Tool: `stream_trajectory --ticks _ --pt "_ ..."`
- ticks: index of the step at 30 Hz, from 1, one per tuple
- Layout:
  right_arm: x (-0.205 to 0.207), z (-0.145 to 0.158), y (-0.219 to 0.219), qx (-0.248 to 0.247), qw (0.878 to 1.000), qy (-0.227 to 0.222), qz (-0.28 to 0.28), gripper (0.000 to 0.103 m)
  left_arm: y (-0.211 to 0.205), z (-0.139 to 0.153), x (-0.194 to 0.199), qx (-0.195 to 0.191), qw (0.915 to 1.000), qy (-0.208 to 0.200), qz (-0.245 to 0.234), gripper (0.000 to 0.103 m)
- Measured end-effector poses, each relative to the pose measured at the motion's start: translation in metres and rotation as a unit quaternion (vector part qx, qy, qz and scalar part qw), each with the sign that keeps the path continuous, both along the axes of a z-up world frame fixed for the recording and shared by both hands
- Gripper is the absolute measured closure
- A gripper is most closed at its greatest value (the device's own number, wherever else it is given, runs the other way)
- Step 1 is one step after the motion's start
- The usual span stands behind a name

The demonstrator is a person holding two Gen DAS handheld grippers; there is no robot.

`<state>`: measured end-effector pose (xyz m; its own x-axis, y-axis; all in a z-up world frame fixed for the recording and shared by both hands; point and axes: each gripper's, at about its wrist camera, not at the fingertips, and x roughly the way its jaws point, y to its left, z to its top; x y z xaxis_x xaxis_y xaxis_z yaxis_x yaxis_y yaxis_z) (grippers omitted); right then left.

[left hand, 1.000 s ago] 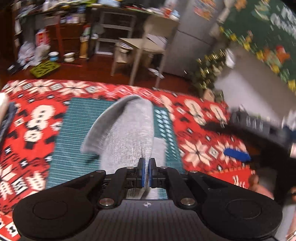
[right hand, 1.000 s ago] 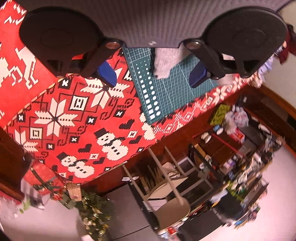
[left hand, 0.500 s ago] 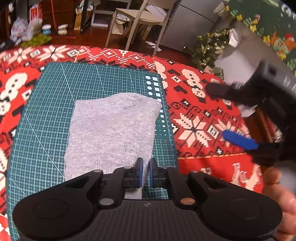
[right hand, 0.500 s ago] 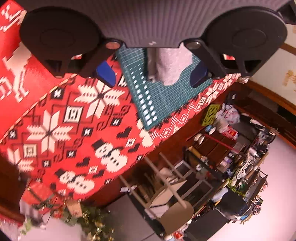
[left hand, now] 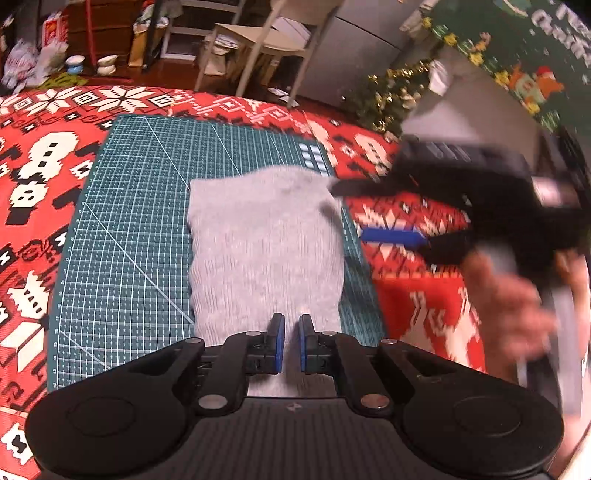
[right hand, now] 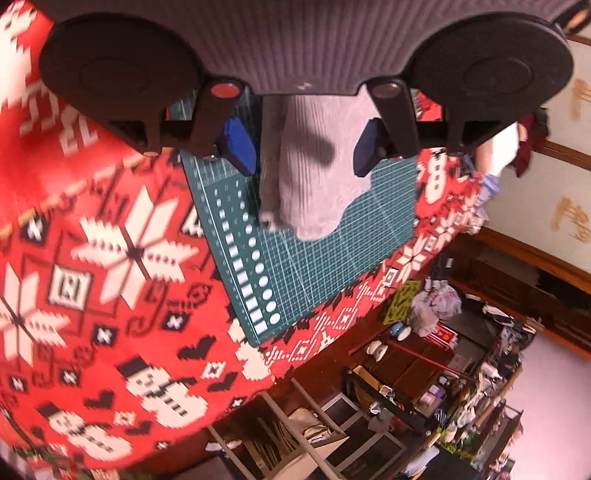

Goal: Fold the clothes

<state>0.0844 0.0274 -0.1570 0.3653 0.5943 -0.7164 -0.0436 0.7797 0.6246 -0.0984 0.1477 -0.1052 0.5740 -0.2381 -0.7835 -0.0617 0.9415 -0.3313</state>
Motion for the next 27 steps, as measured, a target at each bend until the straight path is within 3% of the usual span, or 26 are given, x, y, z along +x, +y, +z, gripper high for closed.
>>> stream_trajectory --ticks 2,5,6,7,14,16,19,25,27 --pt "0.007 -0.005 0.009 -0.013 1.0 -0.002 0.011 0.041 -0.007 0.0 -0.005 0.023 0.9994 -0.012 -0.022 0.097" --pt "0.017 -0.012 0.023 -0.033 0.999 -0.006 0.027 0.08 -0.013 -0.004 -0.005 0.042 0.998 -0.015 -0.045 0.096" --pt "0.017 -0.013 0.024 -0.033 0.999 -0.007 0.027 0.089 -0.013 -0.007 -0.003 0.04 0.9979 -0.01 -0.049 0.096" --pt "0.018 -0.013 0.025 -0.034 0.999 -0.008 0.026 0.091 -0.013 -0.011 -0.002 0.038 0.9979 -0.004 -0.053 0.096" --pt "0.023 -0.013 0.023 -0.036 0.999 -0.021 0.012 0.095 -0.024 -0.017 -0.003 0.083 0.9922 -0.015 -0.091 0.094" --pt "0.025 -0.016 0.021 -0.033 0.999 -0.015 0.013 0.092 -0.018 -0.017 -0.001 0.073 0.9934 -0.013 -0.088 0.093" --pt "0.026 -0.017 0.019 -0.031 0.999 -0.015 0.012 0.079 -0.007 -0.013 -0.003 0.053 0.9958 -0.007 -0.074 0.093" --pt "0.009 0.009 0.003 -0.039 0.999 -0.035 0.006 0.079 0.009 -0.004 -0.008 0.039 0.9982 0.01 -0.045 0.092" --pt "-0.001 0.012 -0.001 -0.04 0.999 -0.027 0.006 0.079 0.015 -0.002 -0.01 0.027 0.999 0.017 -0.032 0.086"
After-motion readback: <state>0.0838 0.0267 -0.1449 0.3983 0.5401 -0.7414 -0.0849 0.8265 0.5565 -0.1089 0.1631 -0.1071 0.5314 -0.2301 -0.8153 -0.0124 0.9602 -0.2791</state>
